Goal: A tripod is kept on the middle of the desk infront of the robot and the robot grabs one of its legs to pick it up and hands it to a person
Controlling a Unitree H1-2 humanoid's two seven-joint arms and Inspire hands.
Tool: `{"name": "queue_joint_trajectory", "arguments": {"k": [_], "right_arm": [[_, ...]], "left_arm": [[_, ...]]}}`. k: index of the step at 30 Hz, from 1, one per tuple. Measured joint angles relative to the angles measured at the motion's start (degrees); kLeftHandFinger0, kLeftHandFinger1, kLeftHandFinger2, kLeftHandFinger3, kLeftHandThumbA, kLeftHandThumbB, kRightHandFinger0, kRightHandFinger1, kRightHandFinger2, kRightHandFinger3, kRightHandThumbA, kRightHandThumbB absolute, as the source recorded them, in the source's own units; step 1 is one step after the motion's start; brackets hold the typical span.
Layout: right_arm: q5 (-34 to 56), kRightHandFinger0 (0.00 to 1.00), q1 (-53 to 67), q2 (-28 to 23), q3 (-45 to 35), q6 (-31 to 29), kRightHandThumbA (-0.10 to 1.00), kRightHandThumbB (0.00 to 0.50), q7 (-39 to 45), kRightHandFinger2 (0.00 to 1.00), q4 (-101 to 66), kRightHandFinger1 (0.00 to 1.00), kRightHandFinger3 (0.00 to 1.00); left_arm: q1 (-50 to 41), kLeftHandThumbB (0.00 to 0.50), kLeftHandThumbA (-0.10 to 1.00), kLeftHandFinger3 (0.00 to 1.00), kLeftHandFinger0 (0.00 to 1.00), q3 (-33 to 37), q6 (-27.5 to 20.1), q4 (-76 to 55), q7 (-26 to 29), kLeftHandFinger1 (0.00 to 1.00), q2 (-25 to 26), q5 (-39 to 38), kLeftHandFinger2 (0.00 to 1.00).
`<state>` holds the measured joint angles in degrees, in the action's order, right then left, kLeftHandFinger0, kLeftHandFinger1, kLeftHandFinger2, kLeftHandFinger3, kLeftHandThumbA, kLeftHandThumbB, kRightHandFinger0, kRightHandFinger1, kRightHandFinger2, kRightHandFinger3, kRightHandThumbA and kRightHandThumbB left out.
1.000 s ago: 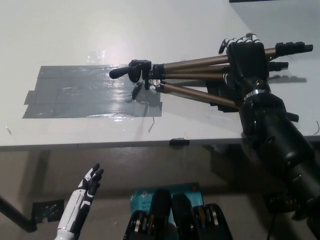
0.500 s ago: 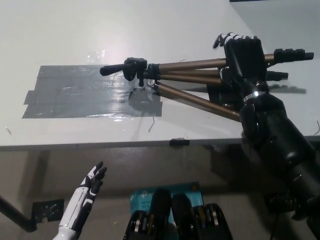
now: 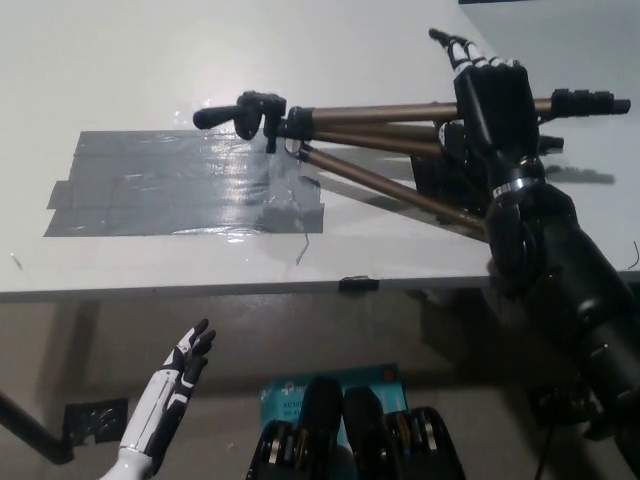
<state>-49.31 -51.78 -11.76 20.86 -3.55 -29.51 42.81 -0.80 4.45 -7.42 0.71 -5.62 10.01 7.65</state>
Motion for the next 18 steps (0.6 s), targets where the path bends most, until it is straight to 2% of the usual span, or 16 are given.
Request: {"name": "queue_joint_trajectory", "arguments": {"k": [4, 7, 13, 15, 18], "right_arm": [[-0.1, 0.02, -0.8, -0.4, -0.2, -0.4, -0.1, 0.177, 0.0, 0.81, -2.3, 0.49, 0.84], [-0.1, 0.02, -2.0, -0.8, -0.2, -0.6, -0.1, 0.202, 0.0, 0.81, -3.5, 0.48, 0.83], [-0.3, 0.0, -5.2, -1.0, 0.2, -1.2, -0.1, 0.193, 0.3, 0.78, -2.2, 0.43, 0.77], [-0.3, 0.0, -5.9, -1.0, 0.4, -1.3, -0.1, 0.211, 0.4, 0.76, -1.3, 0.4, 0.75], [-0.3, 0.0, -7.1, -0.9, 0.9, -1.9, -0.1, 0.246, 0.6, 0.67, 1.0, 0.31, 0.68]], "left_arm": [[0.4, 0.131, 1.0, 1.0, 1.0, 0.0, 0.0, 0.0, 0.0, 1.0, 0.1, 0.0, 1.0], [0.5, 0.138, 1.0, 1.0, 1.0, 0.0, 0.0, 0.0, 0.0, 1.0, 0.2, 0.1, 1.0], [0.6, 0.153, 1.0, 1.0, 1.0, 0.2, 0.6, -0.3, -0.3, 1.0, 0.2, 0.1, 1.0], [0.7, 0.149, 1.0, 1.0, 1.0, 0.2, 0.8, -0.5, -0.4, 1.0, 0.3, 0.0, 1.0], [1.0, 0.15, 1.0, 1.0, 1.0, 0.4, 0.8, -0.7, -0.7, 1.0, 0.5, 0.1, 1.0]]}}
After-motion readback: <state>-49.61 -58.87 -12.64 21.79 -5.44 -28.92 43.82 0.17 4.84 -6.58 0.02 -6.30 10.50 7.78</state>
